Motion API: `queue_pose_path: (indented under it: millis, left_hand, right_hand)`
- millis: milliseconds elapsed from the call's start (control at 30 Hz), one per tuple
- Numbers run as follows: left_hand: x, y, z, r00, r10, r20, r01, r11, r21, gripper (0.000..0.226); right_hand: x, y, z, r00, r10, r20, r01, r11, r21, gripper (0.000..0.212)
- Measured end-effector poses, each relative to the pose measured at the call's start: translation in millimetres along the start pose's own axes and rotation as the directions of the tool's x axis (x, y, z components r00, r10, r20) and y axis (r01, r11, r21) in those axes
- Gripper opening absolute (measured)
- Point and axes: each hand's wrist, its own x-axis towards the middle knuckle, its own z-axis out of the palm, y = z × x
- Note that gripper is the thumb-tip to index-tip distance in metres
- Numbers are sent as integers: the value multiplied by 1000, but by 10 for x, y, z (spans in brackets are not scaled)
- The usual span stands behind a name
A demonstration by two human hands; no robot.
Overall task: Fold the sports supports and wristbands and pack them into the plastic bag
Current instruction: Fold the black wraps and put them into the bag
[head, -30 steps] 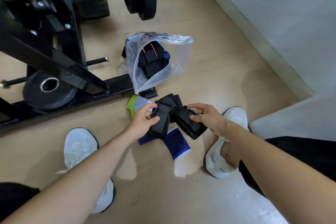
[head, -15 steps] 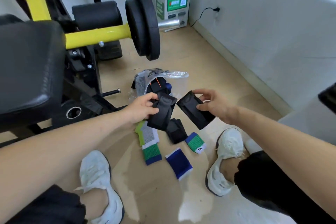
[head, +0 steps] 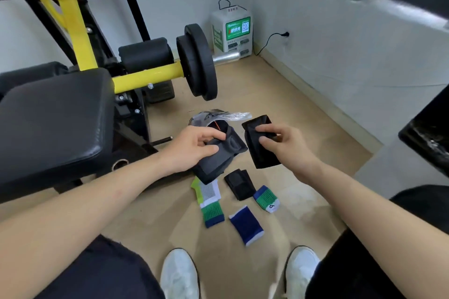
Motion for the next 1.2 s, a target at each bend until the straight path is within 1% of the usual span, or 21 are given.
queue_pose_path:
  millis: [100,133,200,267,300,333,367,433,500,533,600,633,667,733,833,900,967,1033,1100,1133,1200]
  left_hand:
    - [-42,6,155,989,124,-78,-100,960,261,32]
    - [-51,13,211,965,228,-127,-168,916,365,33]
    - [-49,-44,314,859,499,-111,-351,733,583,35]
    - [-14,-188,437,723,689,-48,-476,548,688,37]
    - [1,-229,482,689,723,-41,-501,516,695,36]
    - [22,-258,511,677,733,-70,-502,528,685,33]
    - [39,-254,522,686,716,-126,-485,580,655,30]
    - [98,-254,502,756,612,-233,-397,711,580,36]
    - [185,-272,454,861,435,-264,-246,810,532,48]
    - [224,-284,435,920,307,-242,-175,877,448,50]
    - [298,-310,422,985,60,-161,-34,986,163,30]
    - [334,-323,429,993,-16,-117,24,998,64,17]
    - [371,-355,443,994,-50,-99,54,998,36,10]
    - [433,-410,479,991,-99,-87,98,995,-12,6]
    - [519,-504,522,963,-238,-126,203,949,-242,4]
    - [560,-574,553,926,-356,-123,284,875,-392,11]
    - [586,-624,589,907,-410,-96,323,825,-464,19]
    - [592,-627,623,907,-419,-50,333,782,-527,25]
    - [576,-596,653,920,-391,19,335,760,-557,35]
    - [563,-574,668,929,-364,60,332,756,-564,41]
    - [545,-529,700,942,-311,126,324,748,-579,48]
  right_hand:
    - [29,-31,143,997,-37,75,38,999,-11,30]
    - [32,-14,195,996,-15,92,13,1000,26,28]
    - [44,95,281,992,22,121,-33,995,90,22]
    - [68,202,338,989,90,117,-107,984,145,21]
    - [83,238,350,989,102,103,-118,980,162,16]
    - [104,266,359,992,92,83,-104,981,163,10]
    - [128,289,365,995,76,63,-85,985,153,9]
    - [187,340,354,998,60,32,-63,990,125,14]
    - [222,364,320,997,67,38,-71,990,123,16]
    - [236,382,299,996,73,45,-79,988,132,16]
    - [249,420,246,994,101,35,-105,984,145,16]
    - [259,443,218,993,118,22,-120,982,145,15]
    - [271,473,181,991,132,5,-131,981,140,15]
    - [303,533,95,987,139,-80,-128,984,125,12]
    - [368,595,-97,939,131,-319,-85,985,152,13]
    - [413,593,-220,911,156,-382,-74,973,219,17]
    - [439,555,-257,939,198,-282,-110,948,300,20]
    - [440,511,-211,971,226,-73,-174,886,430,22]
    - [420,502,-136,971,211,114,-239,822,517,24]
    - [410,517,-98,967,194,165,-253,812,527,25]
    - [405,577,-39,969,164,184,-236,828,509,26]
